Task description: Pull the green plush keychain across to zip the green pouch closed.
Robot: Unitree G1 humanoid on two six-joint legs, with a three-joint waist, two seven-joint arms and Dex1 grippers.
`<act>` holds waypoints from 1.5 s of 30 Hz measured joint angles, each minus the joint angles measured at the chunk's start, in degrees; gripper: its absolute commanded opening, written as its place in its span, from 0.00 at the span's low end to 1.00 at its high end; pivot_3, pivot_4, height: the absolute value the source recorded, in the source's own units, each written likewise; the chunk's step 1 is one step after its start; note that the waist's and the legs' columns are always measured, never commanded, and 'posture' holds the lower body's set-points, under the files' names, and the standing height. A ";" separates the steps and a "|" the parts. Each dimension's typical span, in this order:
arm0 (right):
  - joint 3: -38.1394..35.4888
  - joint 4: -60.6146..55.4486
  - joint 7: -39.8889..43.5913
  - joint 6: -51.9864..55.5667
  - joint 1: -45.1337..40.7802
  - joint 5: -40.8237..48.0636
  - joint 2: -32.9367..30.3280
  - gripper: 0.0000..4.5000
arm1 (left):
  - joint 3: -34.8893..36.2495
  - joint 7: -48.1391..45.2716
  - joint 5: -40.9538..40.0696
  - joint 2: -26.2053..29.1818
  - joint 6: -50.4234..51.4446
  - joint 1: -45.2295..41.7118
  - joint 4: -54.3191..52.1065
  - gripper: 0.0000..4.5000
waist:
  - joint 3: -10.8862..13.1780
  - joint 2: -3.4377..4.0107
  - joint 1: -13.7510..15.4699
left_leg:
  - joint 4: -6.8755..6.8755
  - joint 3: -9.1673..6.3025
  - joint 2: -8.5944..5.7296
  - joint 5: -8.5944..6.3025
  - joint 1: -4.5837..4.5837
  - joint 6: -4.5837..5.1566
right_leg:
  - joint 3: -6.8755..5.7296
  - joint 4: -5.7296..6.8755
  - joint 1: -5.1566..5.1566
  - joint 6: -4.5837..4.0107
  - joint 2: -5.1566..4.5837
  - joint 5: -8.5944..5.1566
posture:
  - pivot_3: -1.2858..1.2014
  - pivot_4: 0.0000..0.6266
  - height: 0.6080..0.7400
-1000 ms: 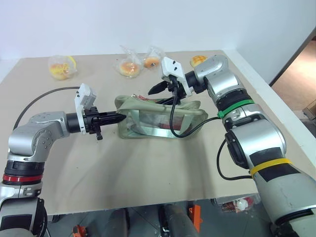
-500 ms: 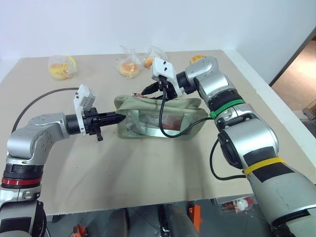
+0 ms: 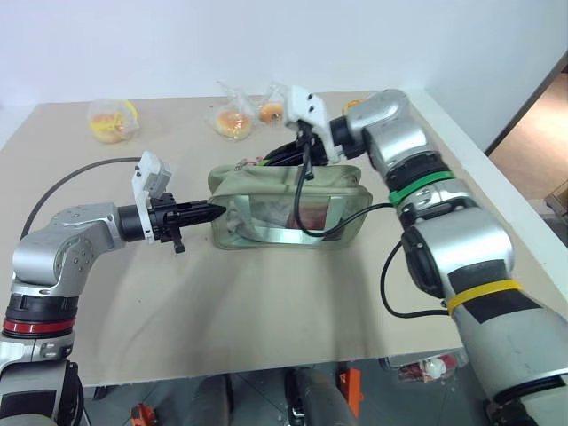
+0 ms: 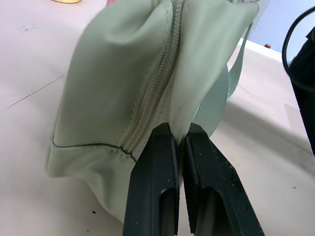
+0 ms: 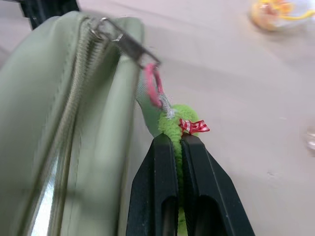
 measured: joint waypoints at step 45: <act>4.65 -43.85 -4.41 -12.96 36.16 -8.78 -37.15 0.01 | -1.23 -2.92 -0.53 1.01 0.79 -2.82 3.77 0.00 | 0.01 0.01 -0.06 | -0.03 0.40 -0.01 -0.17 0.26 -0.28 | 0.53 0.04 -0.03 0.05 0.04 -0.14 | 0.52 0.24 1.00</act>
